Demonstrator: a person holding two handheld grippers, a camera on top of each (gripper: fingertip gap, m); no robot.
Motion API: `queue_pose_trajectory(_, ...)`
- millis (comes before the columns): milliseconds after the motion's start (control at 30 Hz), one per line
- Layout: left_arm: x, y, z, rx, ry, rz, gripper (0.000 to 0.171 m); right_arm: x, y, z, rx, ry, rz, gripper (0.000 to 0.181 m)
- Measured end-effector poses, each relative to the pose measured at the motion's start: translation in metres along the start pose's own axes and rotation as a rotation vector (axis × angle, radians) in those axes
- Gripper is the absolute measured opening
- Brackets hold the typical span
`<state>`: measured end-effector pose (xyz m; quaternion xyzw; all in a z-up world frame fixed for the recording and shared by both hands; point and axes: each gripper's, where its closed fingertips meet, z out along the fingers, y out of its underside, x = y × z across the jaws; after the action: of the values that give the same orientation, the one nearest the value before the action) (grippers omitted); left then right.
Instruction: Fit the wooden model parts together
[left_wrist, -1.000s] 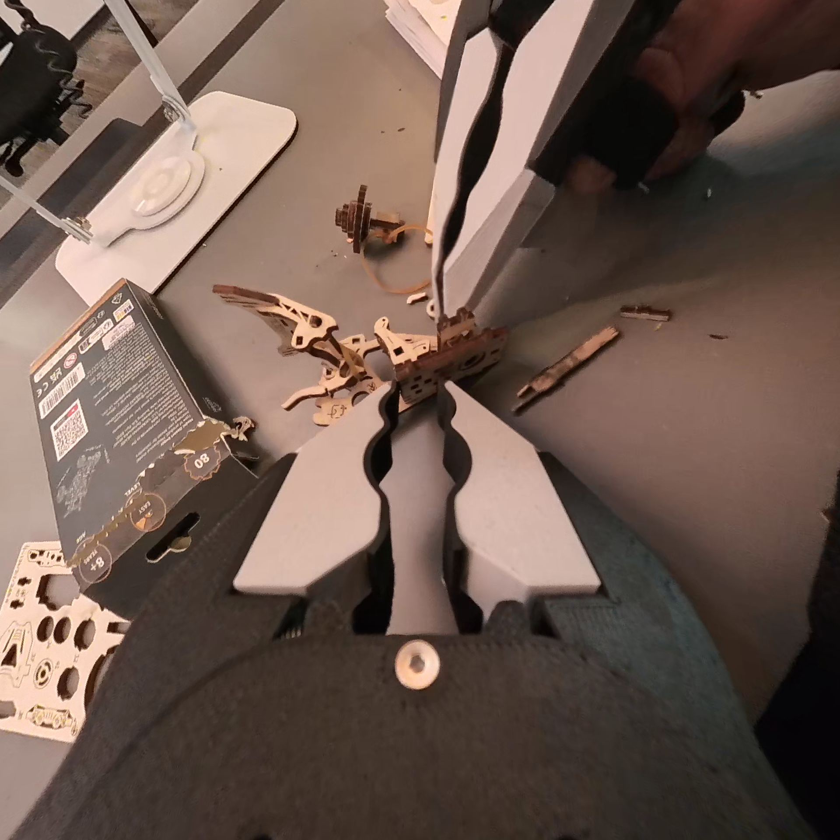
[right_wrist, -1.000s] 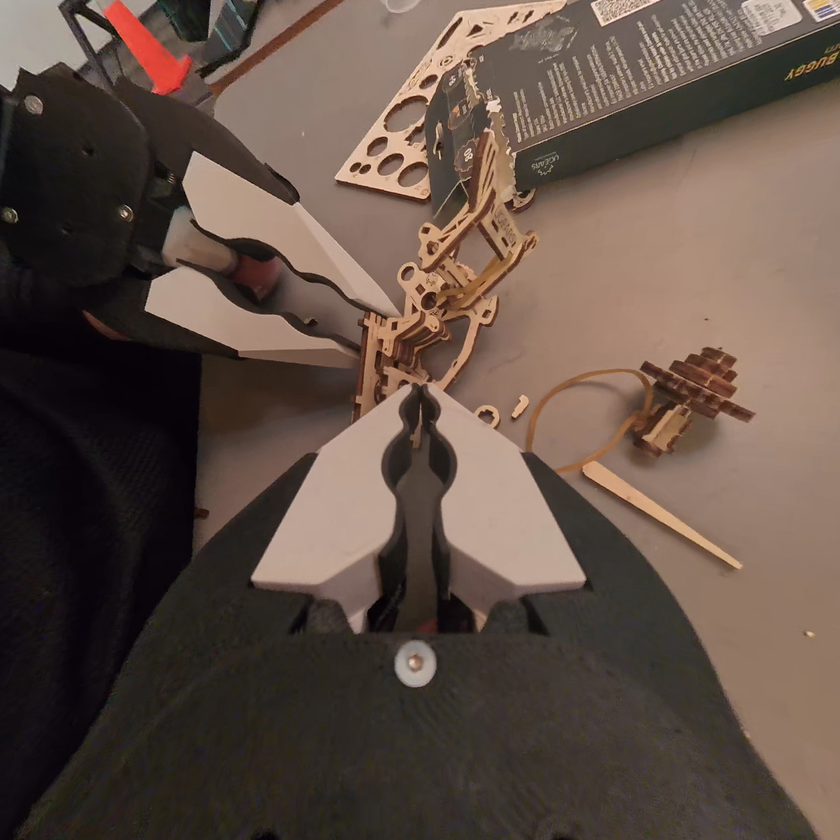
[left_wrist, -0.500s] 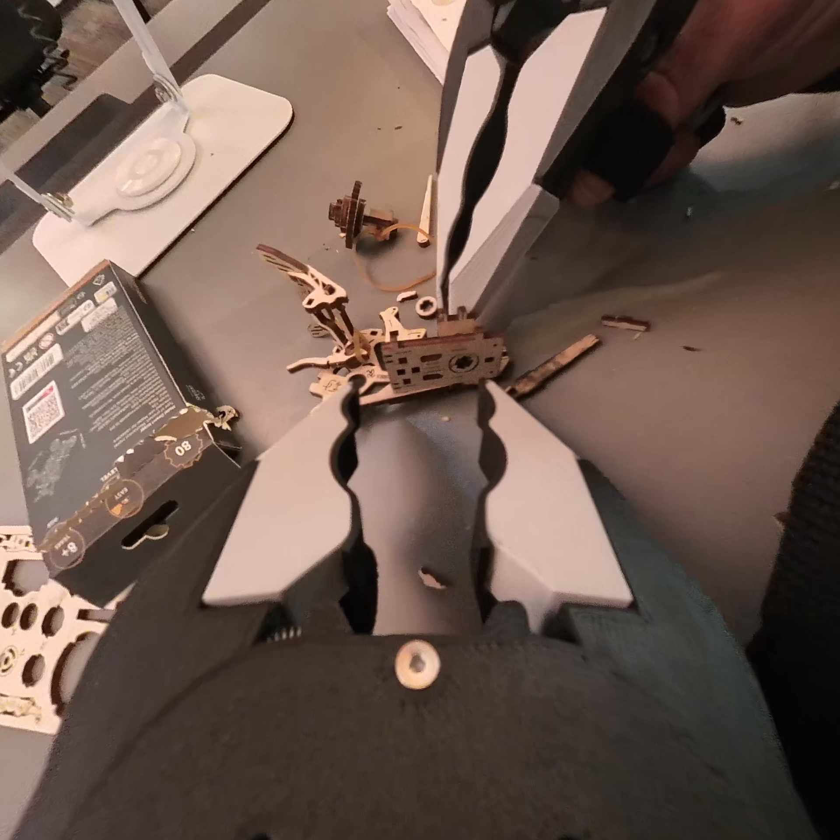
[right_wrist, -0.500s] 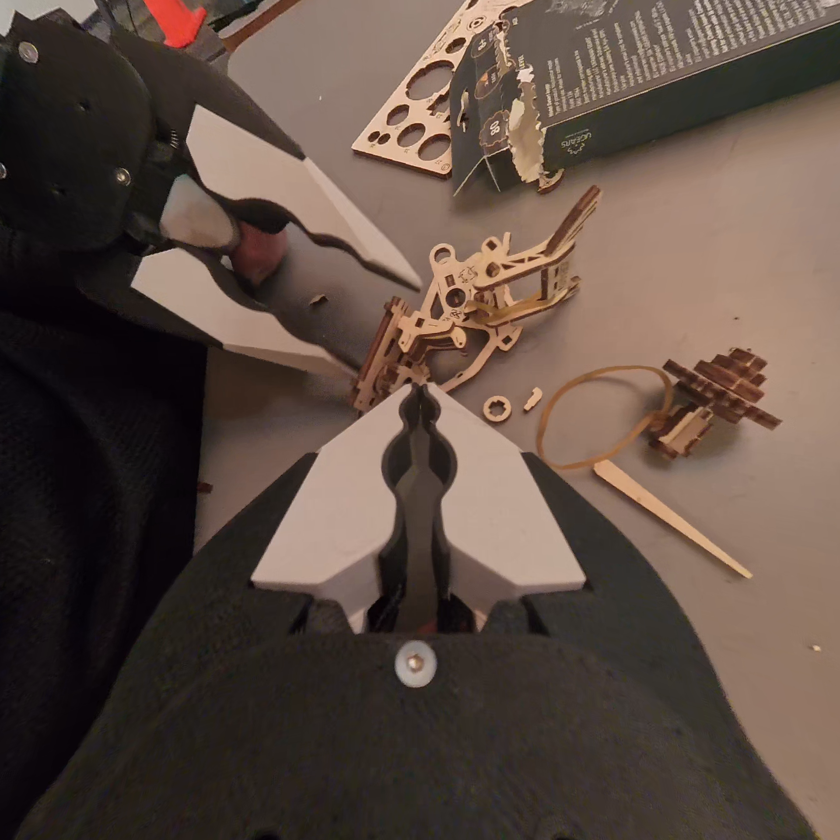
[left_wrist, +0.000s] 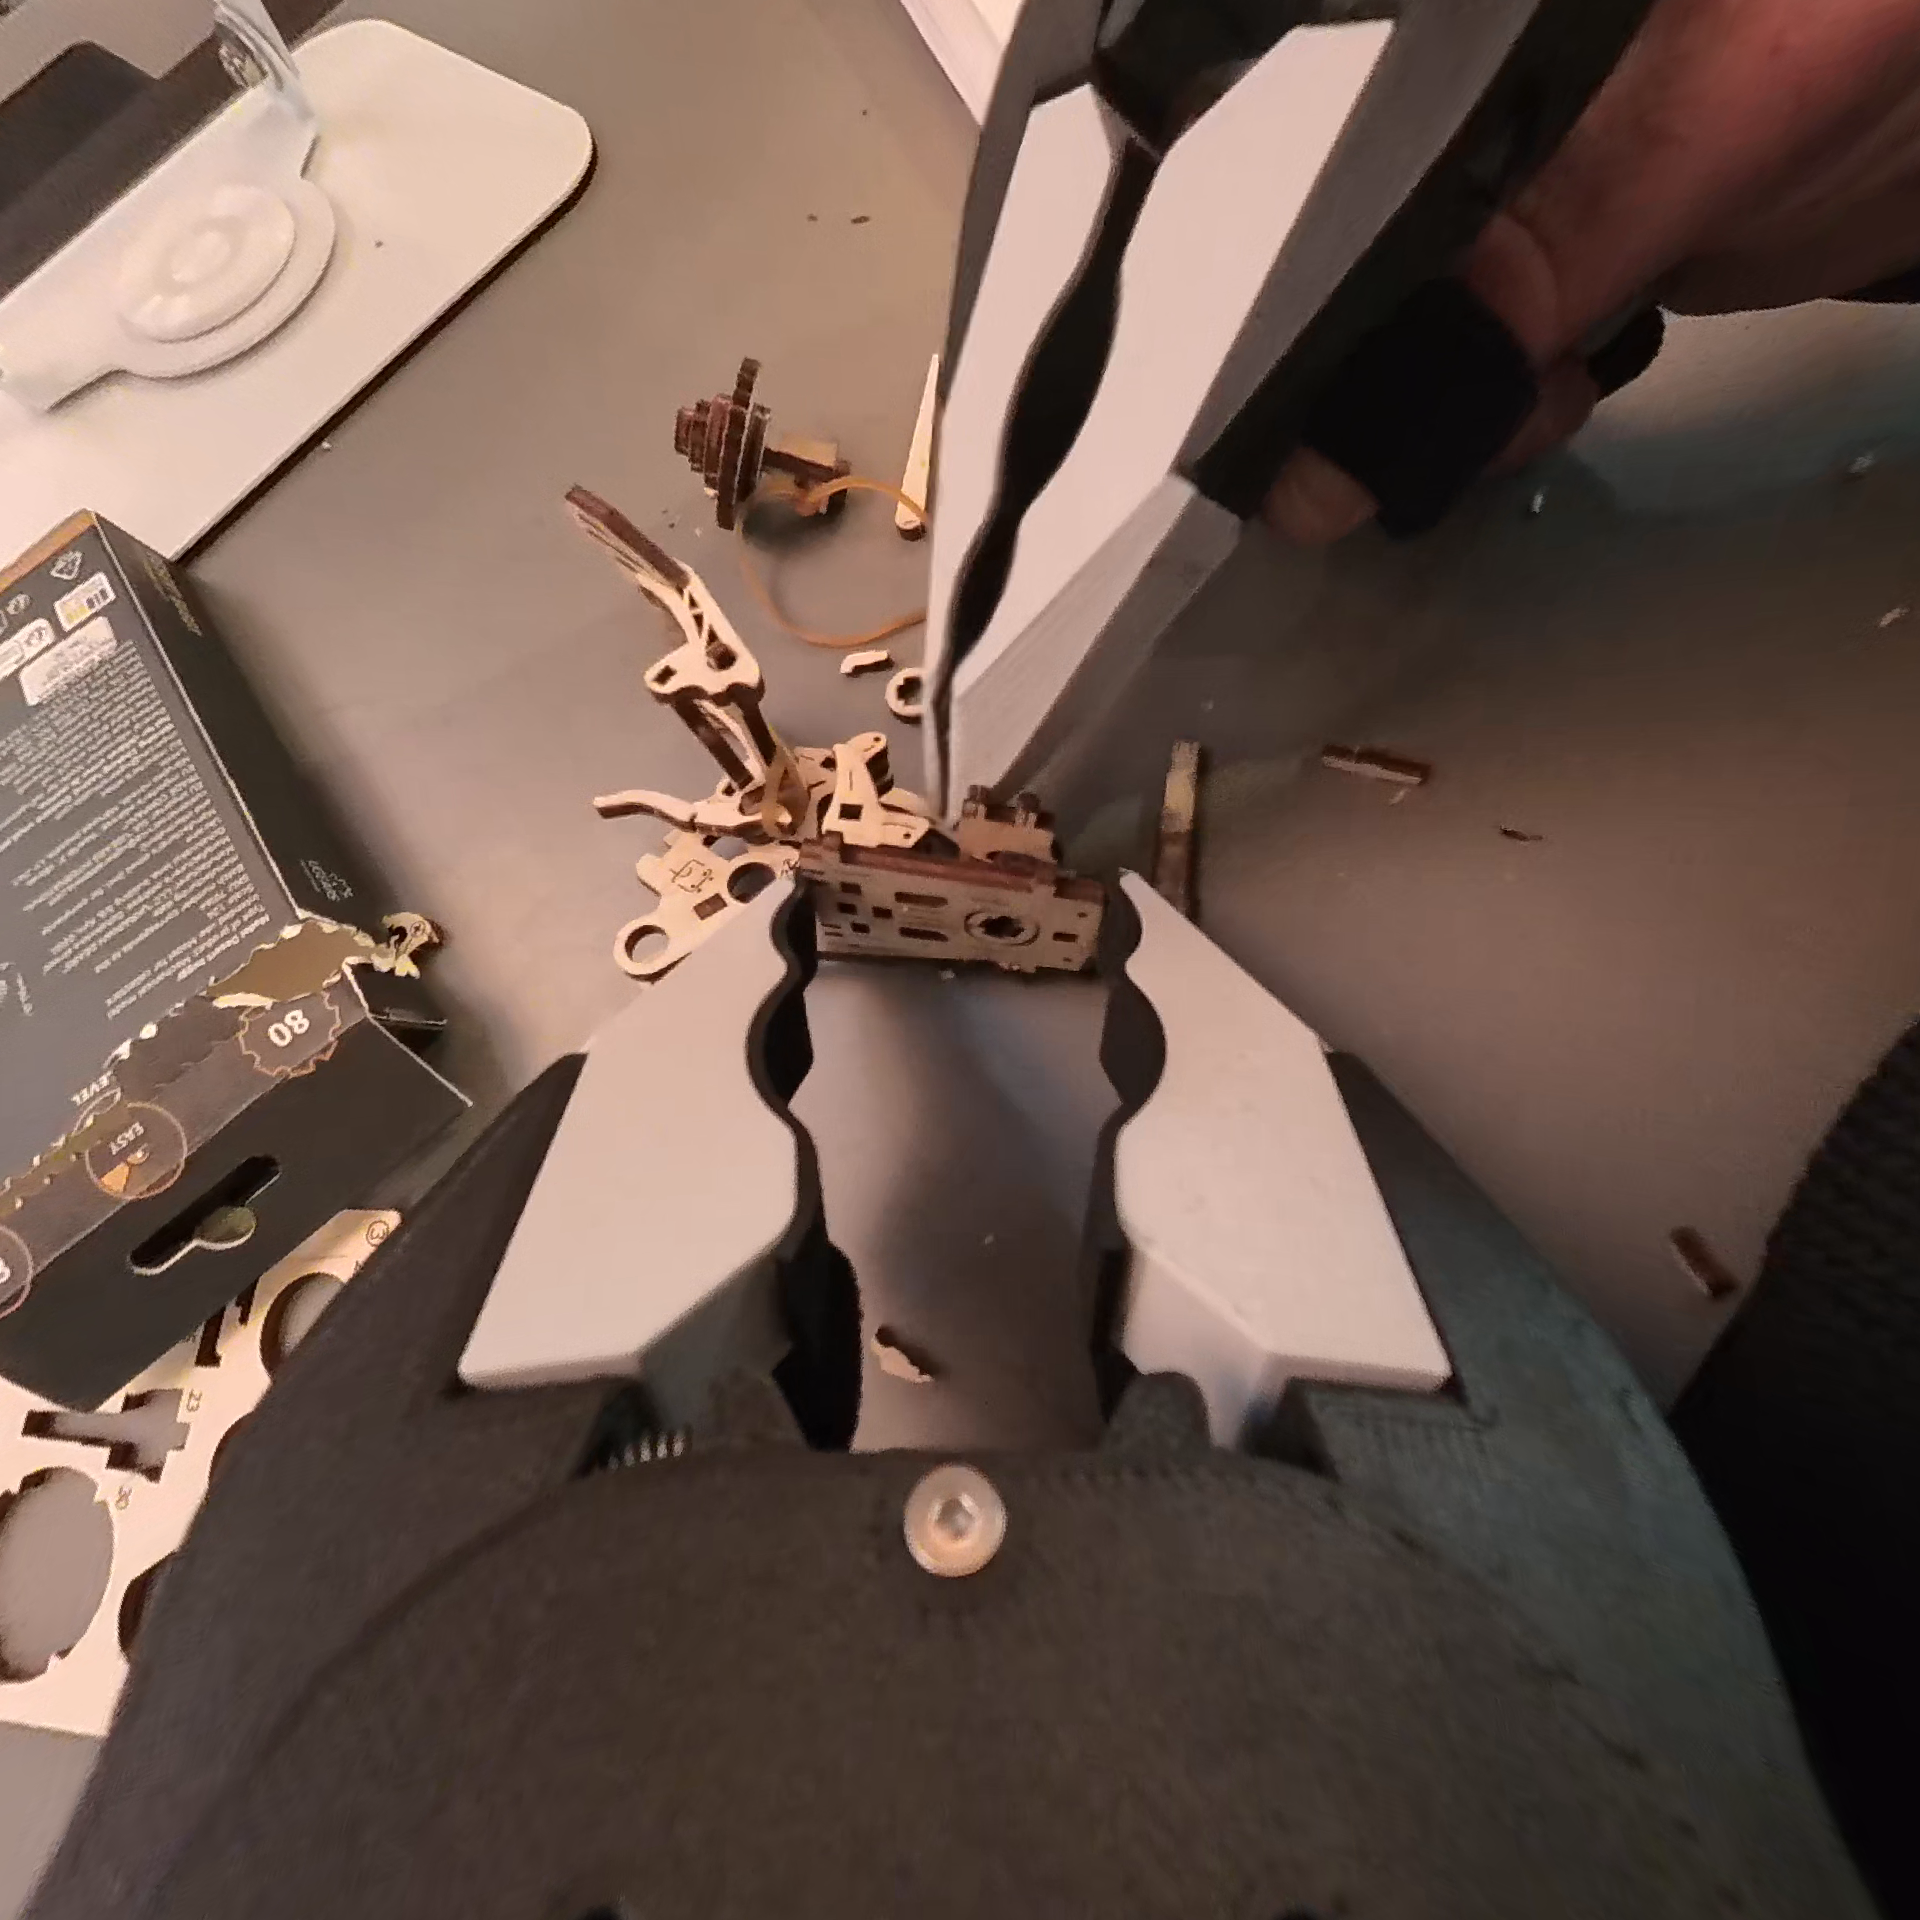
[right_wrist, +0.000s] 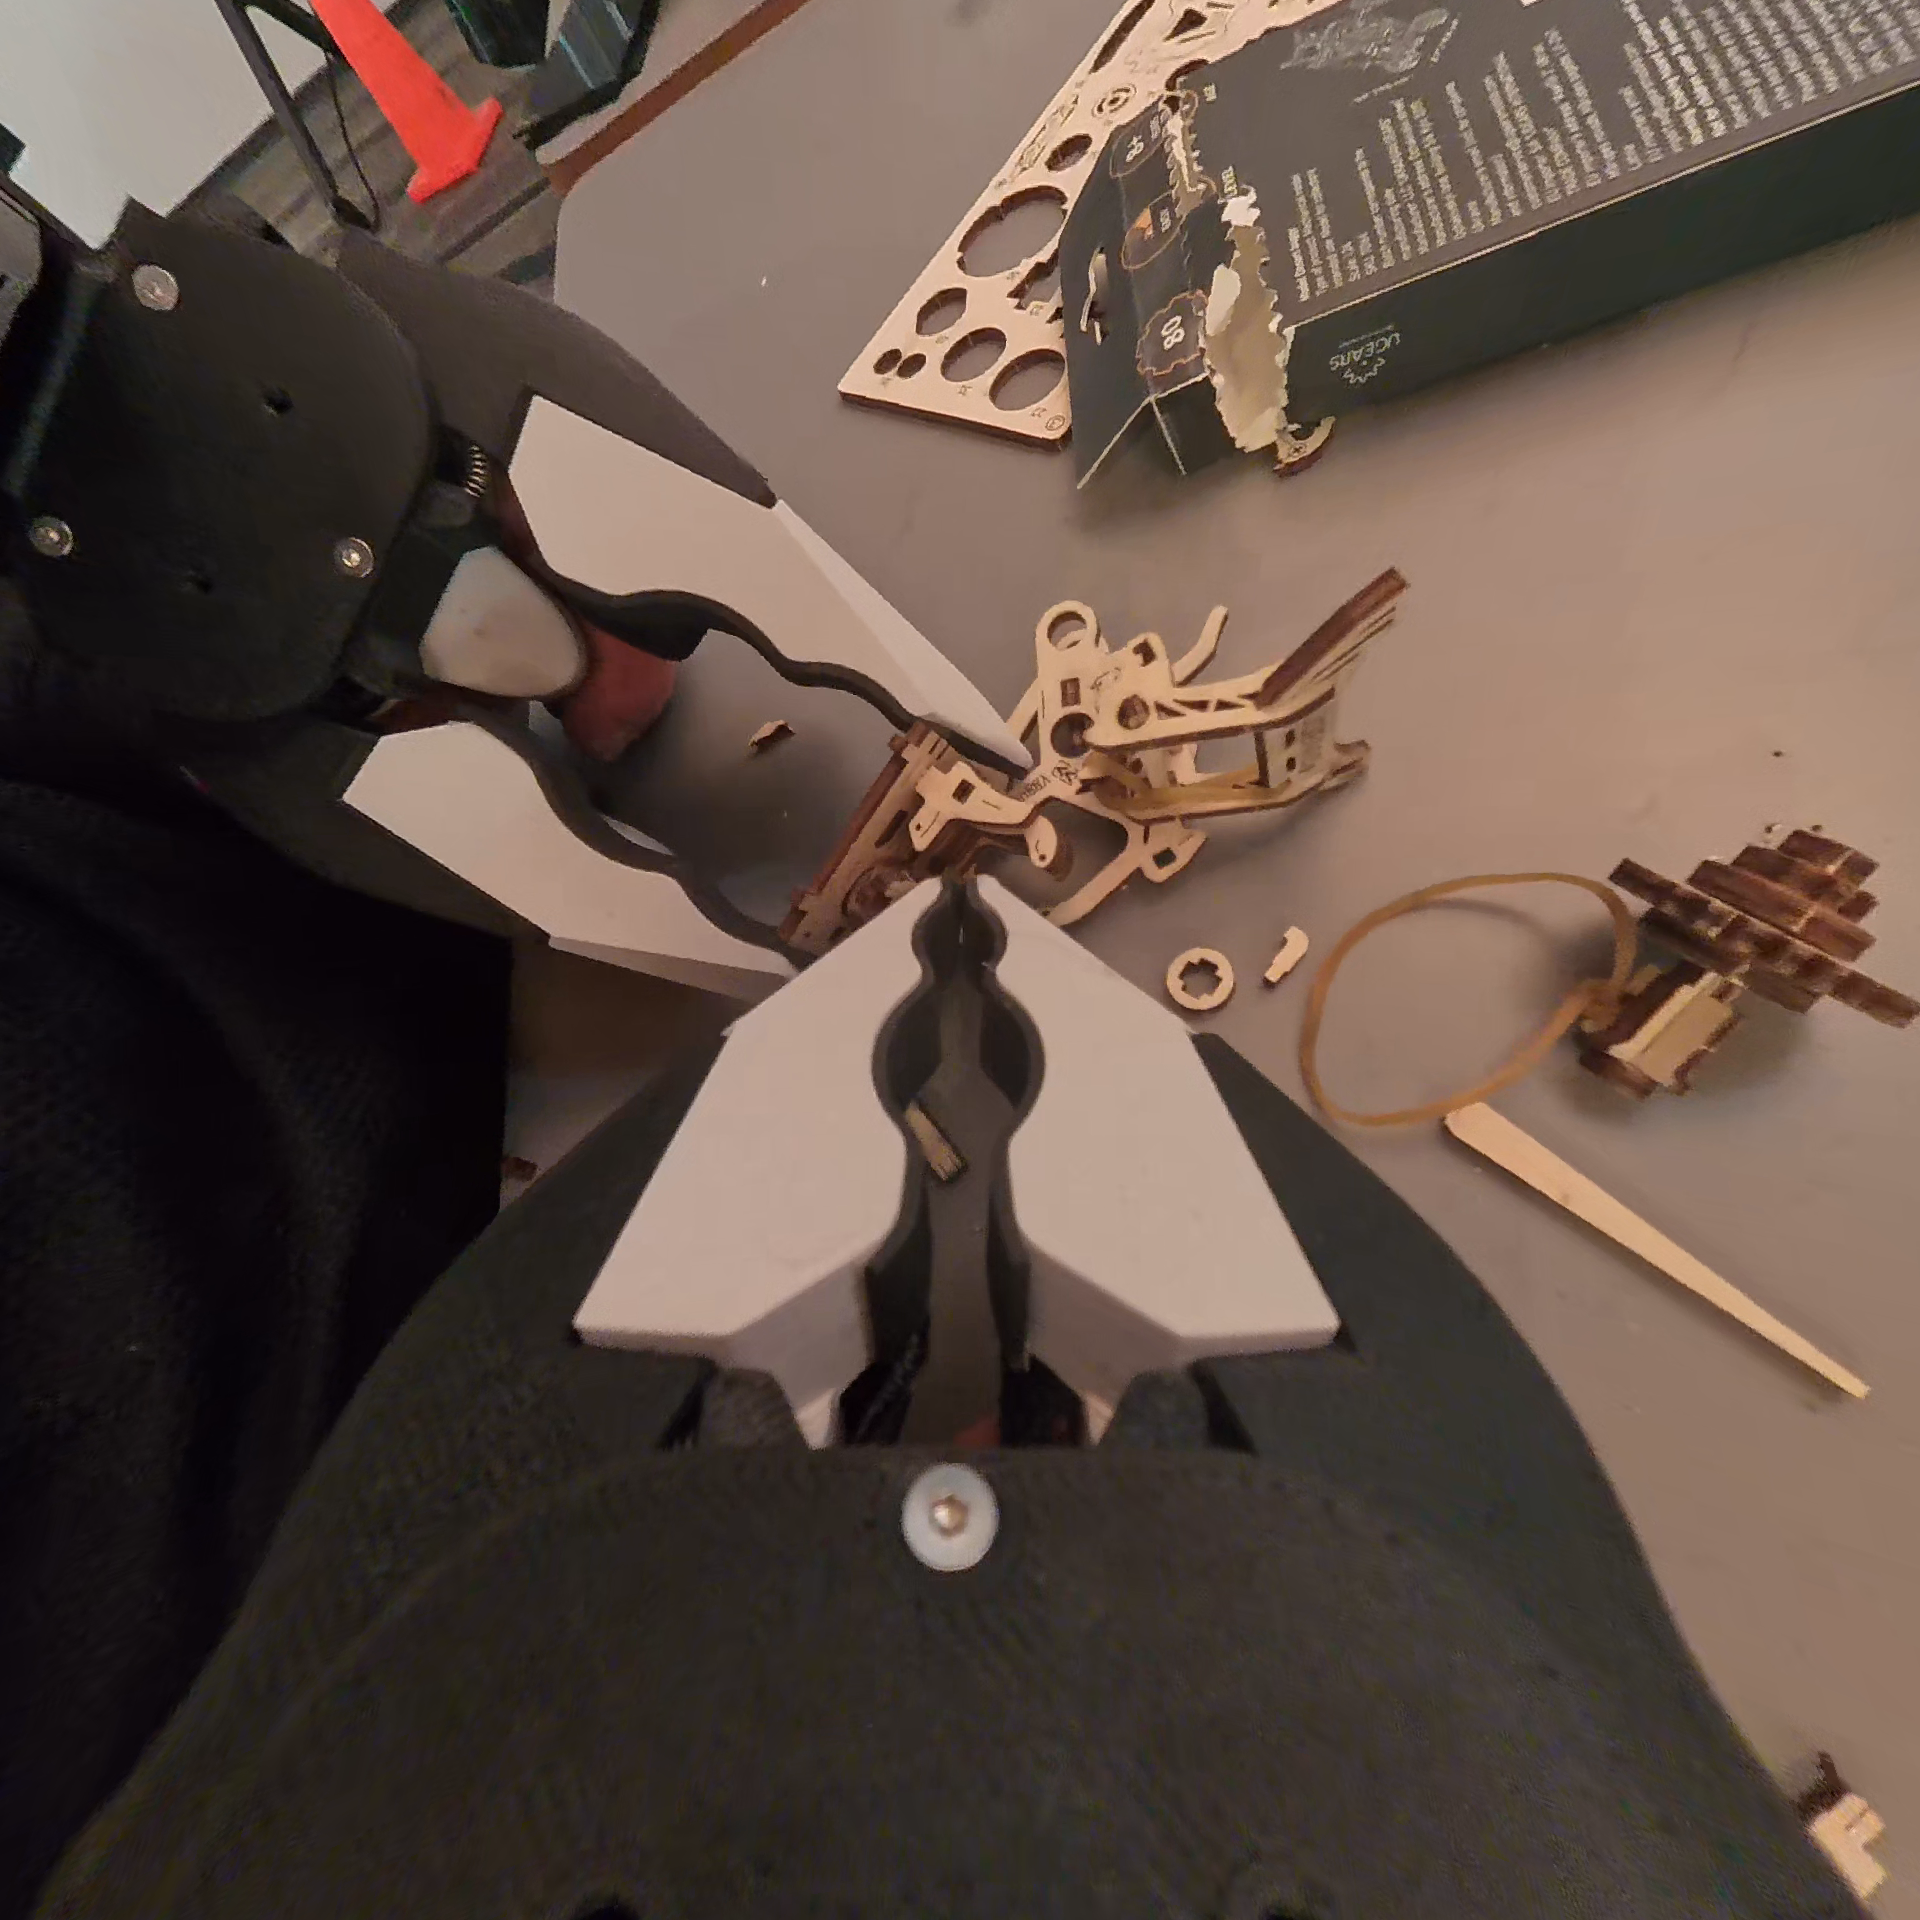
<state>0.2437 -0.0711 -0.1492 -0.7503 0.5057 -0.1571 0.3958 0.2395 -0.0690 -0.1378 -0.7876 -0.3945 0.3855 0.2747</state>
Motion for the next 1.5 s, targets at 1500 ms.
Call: queue_pose_trajectory(1500, -0.032, -0.06, -0.058, 0.538, 0.263, -0.396, 0.052, -0.045, -0.074, -0.034, 0.305, -0.13, -0.235, 0.018)
